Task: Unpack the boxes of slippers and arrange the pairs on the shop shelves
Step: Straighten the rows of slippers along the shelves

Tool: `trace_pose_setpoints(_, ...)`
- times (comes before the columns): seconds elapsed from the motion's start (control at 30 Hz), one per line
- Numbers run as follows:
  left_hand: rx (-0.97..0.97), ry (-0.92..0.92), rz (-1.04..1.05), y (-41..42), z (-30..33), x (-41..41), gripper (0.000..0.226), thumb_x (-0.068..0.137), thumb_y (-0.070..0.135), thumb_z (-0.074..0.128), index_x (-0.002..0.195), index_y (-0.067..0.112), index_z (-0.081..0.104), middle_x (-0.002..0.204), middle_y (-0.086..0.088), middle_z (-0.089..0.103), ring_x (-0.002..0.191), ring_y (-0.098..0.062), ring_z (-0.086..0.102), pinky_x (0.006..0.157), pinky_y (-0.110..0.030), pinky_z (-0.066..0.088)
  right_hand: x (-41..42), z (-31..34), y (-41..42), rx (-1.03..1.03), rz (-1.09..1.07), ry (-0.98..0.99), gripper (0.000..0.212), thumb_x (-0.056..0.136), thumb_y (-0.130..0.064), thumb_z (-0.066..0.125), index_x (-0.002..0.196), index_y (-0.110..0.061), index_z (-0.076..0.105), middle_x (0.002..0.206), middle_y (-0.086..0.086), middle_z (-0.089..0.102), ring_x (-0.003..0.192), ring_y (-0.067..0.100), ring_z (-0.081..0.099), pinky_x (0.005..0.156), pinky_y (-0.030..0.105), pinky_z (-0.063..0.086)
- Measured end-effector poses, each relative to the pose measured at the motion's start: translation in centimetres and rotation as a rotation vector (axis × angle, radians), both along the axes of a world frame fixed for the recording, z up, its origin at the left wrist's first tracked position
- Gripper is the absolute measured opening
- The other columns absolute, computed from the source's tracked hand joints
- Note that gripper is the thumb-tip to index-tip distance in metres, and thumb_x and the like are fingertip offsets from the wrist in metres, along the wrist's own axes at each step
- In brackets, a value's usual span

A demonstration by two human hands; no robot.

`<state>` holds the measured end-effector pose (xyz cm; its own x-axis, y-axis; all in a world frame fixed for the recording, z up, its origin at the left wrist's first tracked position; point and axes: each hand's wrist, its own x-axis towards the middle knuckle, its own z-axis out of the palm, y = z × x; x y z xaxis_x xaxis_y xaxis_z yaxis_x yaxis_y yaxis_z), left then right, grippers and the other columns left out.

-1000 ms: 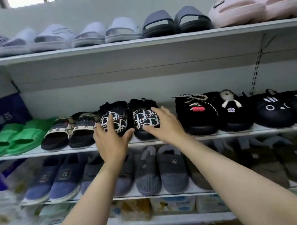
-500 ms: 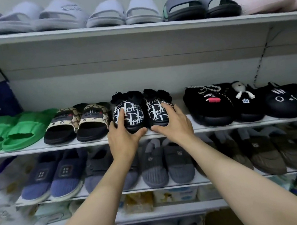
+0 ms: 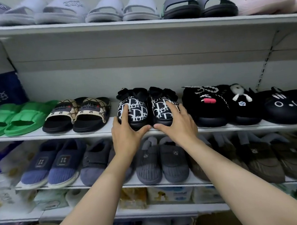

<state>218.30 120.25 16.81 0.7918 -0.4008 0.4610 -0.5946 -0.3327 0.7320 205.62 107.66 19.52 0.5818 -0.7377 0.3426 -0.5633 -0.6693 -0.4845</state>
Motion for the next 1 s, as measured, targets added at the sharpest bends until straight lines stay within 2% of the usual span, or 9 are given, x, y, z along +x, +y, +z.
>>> trace_pose_setpoints(0.23, 0.009, 0.037, -0.030, -0.4, 0.1, 0.9, 0.106, 0.065, 0.050, 0.087, 0.152, 0.037, 0.030, 0.138, -0.015, 0.046, 0.128, -0.032, 0.048, 0.109, -0.040, 0.039, 0.1, -0.6, 0.3, -0.022, -0.025, -0.029, 0.095, 0.077, -0.071, 0.068, 0.154, -0.045, 0.020, 0.166, 0.007, 0.019, 0.144, 0.037, 0.032, 0.109, 0.045, 0.039)
trace_pose_setpoints(0.4, 0.024, 0.015, -0.033, -0.6, -0.2, 1.2, 0.106, 0.066, 0.055, 0.084, 0.153, 0.039, 0.026, 0.139, -0.014, 0.045, 0.127, -0.033, 0.048, 0.107, -0.045, 0.042, 0.5, -0.2, 0.5, -0.005, -0.043, -0.006, 0.092, 0.079, -0.070, 0.066, 0.155, -0.044, 0.020, 0.166, 0.008, 0.017, 0.146, 0.037, 0.029, 0.110, 0.047, 0.039)
trace_pose_setpoints(0.53, -0.001, -0.010, -0.073, 0.3, 0.7, 2.0, 0.099, 0.071, 0.068, 0.073, 0.153, 0.041, 0.025, 0.148, -0.017, 0.041, 0.138, -0.033, 0.039, 0.112, -0.045, 0.037, 1.5, 1.5, 1.2, -0.036, -0.070, -0.075, 0.087, 0.085, -0.068, 0.061, 0.155, -0.030, 0.029, 0.166, 0.011, 0.019, 0.152, 0.032, 0.016, 0.118, 0.046, 0.029)
trace_pose_setpoints(0.67, -0.008, -0.107, -0.020, 3.5, 2.8, 5.0, 0.093, 0.078, 0.070, 0.064, 0.155, 0.036, 0.026, 0.159, -0.017, 0.030, 0.149, -0.029, 0.022, 0.116, -0.043, 0.027, 4.9, 4.3, 3.9, -0.077, 0.027, -0.179, 0.074, 0.092, -0.056, 0.061, 0.154, -0.024, 0.035, 0.166, 0.009, 0.022, 0.153, 0.027, 0.015, 0.121, 0.040, 0.021)
trace_pose_setpoints(0.83, -0.003, -0.147, 0.125, 9.7, 3.3, 11.8, 0.085, 0.082, 0.059, 0.068, 0.153, 0.025, 0.035, 0.154, -0.020, 0.038, 0.146, -0.032, 0.028, 0.116, -0.043, 0.026, 10.9, 4.8, 9.7, -0.055, 0.243, -0.186, 0.068, 0.095, -0.050, 0.061, 0.153, -0.026, 0.036, 0.166, 0.004, 0.020, 0.153, 0.023, 0.016, 0.120, 0.038, 0.021)
trace_pose_setpoints(1.0, 0.104, -0.088, 0.199, 15.1, 2.4, 17.6, 0.084, 0.082, 0.055, 0.071, 0.152, 0.022, 0.038, 0.149, -0.028, 0.040, 0.142, -0.039, 0.031, 0.115, -0.046, 0.027, 16.4, 3.5, 13.7, 0.026, 0.352, -0.082, 0.077, 0.091, -0.054, 0.065, 0.155, -0.028, 0.032, 0.167, 0.006, 0.015, 0.152, 0.026, 0.019, 0.120, 0.038, 0.023)
